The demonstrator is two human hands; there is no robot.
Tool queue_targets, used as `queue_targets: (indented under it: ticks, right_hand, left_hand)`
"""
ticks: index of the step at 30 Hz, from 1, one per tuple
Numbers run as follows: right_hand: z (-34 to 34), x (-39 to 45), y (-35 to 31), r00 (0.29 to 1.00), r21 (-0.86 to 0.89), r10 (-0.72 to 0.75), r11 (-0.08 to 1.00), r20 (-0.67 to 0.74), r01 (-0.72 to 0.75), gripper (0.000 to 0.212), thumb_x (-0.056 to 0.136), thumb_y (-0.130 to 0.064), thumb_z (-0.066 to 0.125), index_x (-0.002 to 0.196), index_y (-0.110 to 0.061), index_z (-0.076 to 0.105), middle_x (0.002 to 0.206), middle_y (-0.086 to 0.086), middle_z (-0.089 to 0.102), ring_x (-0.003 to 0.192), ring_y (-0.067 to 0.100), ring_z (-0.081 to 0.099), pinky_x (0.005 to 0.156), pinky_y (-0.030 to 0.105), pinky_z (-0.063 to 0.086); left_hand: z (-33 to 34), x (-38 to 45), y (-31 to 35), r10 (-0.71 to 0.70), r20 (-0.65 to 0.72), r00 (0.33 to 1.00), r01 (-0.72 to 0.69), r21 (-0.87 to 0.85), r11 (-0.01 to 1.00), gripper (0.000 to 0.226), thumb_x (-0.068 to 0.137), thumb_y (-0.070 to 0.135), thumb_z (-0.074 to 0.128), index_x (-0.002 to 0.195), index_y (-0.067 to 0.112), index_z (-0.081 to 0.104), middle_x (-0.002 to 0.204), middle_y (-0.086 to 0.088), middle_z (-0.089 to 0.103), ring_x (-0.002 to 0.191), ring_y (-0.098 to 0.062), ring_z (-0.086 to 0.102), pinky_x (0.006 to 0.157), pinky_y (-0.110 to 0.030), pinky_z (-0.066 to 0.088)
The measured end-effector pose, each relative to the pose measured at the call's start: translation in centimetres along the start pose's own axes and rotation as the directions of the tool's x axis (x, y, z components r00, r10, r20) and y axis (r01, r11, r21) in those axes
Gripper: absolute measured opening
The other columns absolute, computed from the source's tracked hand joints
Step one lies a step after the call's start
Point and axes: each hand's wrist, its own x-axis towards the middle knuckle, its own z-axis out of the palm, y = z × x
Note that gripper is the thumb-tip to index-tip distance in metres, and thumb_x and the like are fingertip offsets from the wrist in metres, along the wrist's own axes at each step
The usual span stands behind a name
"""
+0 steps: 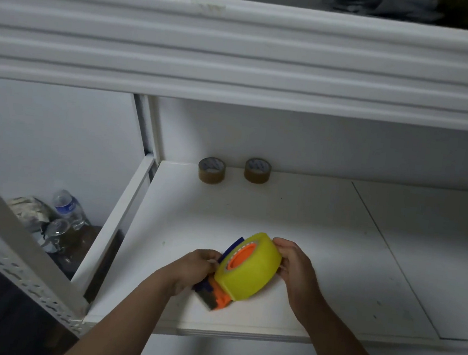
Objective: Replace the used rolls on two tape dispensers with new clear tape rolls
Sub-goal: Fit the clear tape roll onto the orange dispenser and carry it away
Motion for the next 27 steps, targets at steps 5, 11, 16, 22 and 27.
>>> queue_targets:
  ticks: [5, 11, 16, 22, 27]
  right_hand:
    - [2.2, -0.9, -0.5, 0.996, -0.016, -0.078, 0.997, 0.042, 0.078, 0.032, 0.088, -0.01, 0.044, 0.101, -0.024, 0.07, 0.11, 0.005, 0.068, 0.105, 0.025, 0.062, 0.091, 0.044, 0.051]
    - [5.6, -3.0, -2.2, 0.983, -0.016, -0.16, 0.987, 0.089, 0.162, 0.024, 0.089, -0.004, 0.052, 0.103, -0.015, 0.066, 0.111, 0.002, 0.068, 0.1, 0.021, 0.065, 0.08, 0.034, 0.053]
    - [6.6, -4.5, -2.5, 0.984, -0.061, -0.174, 0.982, 0.046, 0.177, 0.02, 0.084, -0.022, 0.061, 0.103, -0.028, 0.066, 0.113, -0.002, 0.065, 0.104, 0.023, 0.063, 0.088, 0.046, 0.052]
    - [5.2, -6.9, -1.2, 0.993, -0.041, -0.11, 0.993, -0.038, 0.108, 0.041, 0.067, -0.055, 0.06, 0.102, -0.035, 0.065, 0.108, -0.001, 0.068, 0.103, 0.023, 0.062, 0.097, 0.054, 0.045]
    - [1.5, -8.5, 0.3, 1.0, 0.079, 0.025, 0.997, 0.008, -0.025, 0.054, 0.073, -0.06, 0.062, 0.115, -0.025, 0.063, 0.117, 0.0, 0.068, 0.109, 0.019, 0.063, 0.101, 0.045, 0.046]
  left_hand:
    - [-1.6, -1.8, -0.5, 0.039, 0.07, 0.997, -0.03, -0.128, 0.991, 0.024, 0.091, 0.023, 0.056, 0.113, 0.021, 0.066, 0.106, -0.007, 0.074, 0.086, -0.018, 0.069, 0.071, -0.028, 0.052]
    - [-1.2, -3.4, -1.5, 0.091, 0.094, 0.991, -0.069, -0.215, 0.974, 0.045, 0.082, 0.033, 0.073, 0.124, 0.029, 0.055, 0.112, 0.0, 0.072, 0.096, -0.019, 0.071, 0.078, -0.036, 0.06]
    - [-1.2, -3.3, -2.5, 0.141, 0.04, 0.989, -0.123, -0.294, 0.948, 0.037, 0.085, 0.026, 0.068, 0.12, 0.029, 0.055, 0.111, -0.001, 0.071, 0.096, -0.022, 0.071, 0.079, -0.038, 0.061]
    - [0.8, -3.1, -2.1, 0.152, 0.048, 0.987, -0.122, -0.385, 0.915, 0.033, 0.087, 0.029, 0.064, 0.119, 0.025, 0.059, 0.108, -0.004, 0.073, 0.09, -0.024, 0.073, 0.071, -0.038, 0.061]
    - [3.9, -3.2, -0.9, 0.139, 0.066, 0.988, -0.1, -0.417, 0.904, 0.026, 0.088, 0.024, 0.062, 0.114, 0.023, 0.06, 0.104, -0.006, 0.074, 0.088, -0.025, 0.073, 0.071, -0.038, 0.061]
